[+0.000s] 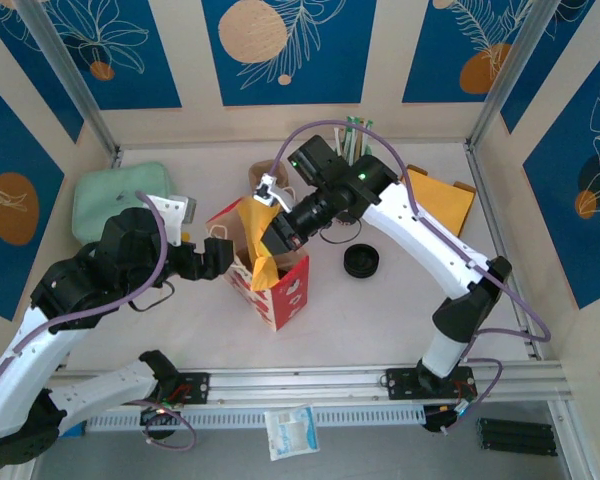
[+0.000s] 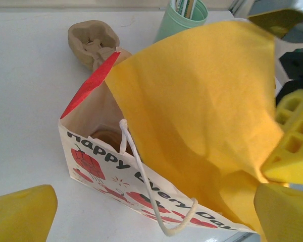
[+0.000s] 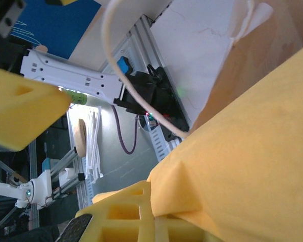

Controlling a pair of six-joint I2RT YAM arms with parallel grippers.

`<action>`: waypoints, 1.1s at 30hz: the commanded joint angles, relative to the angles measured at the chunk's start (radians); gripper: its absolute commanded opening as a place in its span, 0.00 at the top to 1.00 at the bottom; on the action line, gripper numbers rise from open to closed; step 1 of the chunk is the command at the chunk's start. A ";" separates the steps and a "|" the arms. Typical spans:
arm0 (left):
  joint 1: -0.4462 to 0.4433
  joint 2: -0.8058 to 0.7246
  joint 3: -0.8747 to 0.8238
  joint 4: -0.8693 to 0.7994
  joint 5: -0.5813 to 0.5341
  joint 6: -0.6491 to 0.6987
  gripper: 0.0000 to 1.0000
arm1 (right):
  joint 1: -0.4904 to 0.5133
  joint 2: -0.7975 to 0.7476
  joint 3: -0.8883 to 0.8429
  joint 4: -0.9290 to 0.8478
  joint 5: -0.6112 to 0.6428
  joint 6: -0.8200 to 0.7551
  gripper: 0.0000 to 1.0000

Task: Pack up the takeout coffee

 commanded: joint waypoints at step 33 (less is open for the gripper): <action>-0.009 0.037 0.049 0.043 -0.008 0.008 0.01 | -0.018 -0.003 0.155 -0.041 0.110 0.061 0.39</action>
